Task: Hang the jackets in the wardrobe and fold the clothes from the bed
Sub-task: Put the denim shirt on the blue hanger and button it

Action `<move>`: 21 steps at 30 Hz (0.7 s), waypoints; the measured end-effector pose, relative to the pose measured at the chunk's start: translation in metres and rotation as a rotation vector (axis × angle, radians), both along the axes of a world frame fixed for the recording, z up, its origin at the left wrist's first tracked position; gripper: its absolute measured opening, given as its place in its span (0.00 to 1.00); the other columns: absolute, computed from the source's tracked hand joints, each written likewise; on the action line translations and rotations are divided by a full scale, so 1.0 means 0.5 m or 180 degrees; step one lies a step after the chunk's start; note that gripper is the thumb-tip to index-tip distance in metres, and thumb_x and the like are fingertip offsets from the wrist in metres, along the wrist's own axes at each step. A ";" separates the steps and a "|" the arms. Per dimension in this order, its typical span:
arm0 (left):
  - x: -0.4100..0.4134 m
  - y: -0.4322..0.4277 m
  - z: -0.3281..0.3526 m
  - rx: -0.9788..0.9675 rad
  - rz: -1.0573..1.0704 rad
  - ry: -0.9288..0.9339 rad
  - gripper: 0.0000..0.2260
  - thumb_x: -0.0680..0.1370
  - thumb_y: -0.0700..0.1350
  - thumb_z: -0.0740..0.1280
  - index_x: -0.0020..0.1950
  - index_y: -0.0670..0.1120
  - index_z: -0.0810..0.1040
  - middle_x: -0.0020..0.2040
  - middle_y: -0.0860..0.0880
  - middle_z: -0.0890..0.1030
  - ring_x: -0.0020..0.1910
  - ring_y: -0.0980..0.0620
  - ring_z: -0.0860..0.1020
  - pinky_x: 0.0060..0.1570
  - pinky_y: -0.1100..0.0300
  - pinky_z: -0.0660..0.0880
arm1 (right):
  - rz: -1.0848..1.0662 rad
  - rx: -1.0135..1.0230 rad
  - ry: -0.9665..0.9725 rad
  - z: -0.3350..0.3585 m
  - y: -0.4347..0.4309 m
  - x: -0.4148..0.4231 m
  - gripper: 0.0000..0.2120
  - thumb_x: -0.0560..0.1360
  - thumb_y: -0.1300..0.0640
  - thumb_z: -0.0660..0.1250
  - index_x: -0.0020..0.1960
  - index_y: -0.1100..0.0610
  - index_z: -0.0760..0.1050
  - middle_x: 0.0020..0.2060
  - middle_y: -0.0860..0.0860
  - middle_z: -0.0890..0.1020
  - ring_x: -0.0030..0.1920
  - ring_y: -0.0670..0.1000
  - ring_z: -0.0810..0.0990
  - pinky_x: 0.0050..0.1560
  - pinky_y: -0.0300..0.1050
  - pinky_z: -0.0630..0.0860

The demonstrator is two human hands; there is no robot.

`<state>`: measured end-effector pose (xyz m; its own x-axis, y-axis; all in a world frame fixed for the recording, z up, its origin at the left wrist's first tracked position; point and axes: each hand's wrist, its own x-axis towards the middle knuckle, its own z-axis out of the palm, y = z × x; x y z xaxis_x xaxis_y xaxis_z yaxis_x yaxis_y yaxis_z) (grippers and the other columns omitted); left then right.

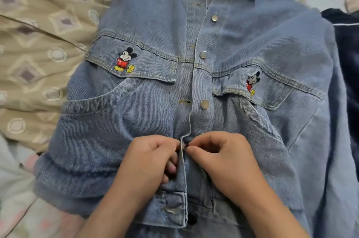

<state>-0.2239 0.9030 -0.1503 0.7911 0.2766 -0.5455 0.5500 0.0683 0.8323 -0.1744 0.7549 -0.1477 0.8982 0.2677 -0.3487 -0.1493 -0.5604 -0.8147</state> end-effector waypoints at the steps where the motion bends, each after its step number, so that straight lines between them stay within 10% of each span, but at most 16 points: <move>1: 0.002 0.000 -0.001 -0.0091 0.0066 0.0086 0.08 0.74 0.45 0.68 0.38 0.45 0.84 0.28 0.46 0.78 0.26 0.52 0.74 0.21 0.63 0.68 | -0.0048 0.0151 0.0144 0.002 -0.002 0.002 0.07 0.68 0.57 0.78 0.34 0.48 0.84 0.28 0.42 0.83 0.29 0.38 0.78 0.31 0.30 0.71; 13: 0.008 -0.001 0.014 0.0027 -0.0409 0.0223 0.09 0.71 0.35 0.73 0.37 0.49 0.83 0.26 0.47 0.78 0.25 0.54 0.76 0.23 0.64 0.71 | -0.0048 0.0535 0.0601 0.003 -0.006 0.005 0.15 0.67 0.68 0.73 0.37 0.47 0.82 0.31 0.51 0.84 0.32 0.47 0.80 0.37 0.49 0.79; 21: 0.004 -0.002 0.012 0.0105 -0.0476 0.0130 0.07 0.70 0.37 0.74 0.36 0.49 0.82 0.26 0.47 0.79 0.26 0.51 0.77 0.24 0.62 0.72 | -0.0611 0.1243 0.0905 0.015 0.000 0.007 0.15 0.67 0.71 0.74 0.35 0.51 0.82 0.36 0.58 0.85 0.33 0.49 0.81 0.36 0.40 0.78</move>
<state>-0.2221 0.9020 -0.1442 0.8022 0.1758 -0.5706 0.5854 -0.0439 0.8095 -0.1712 0.7551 -0.1399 0.8281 0.2664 -0.4933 -0.4655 -0.1636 -0.8698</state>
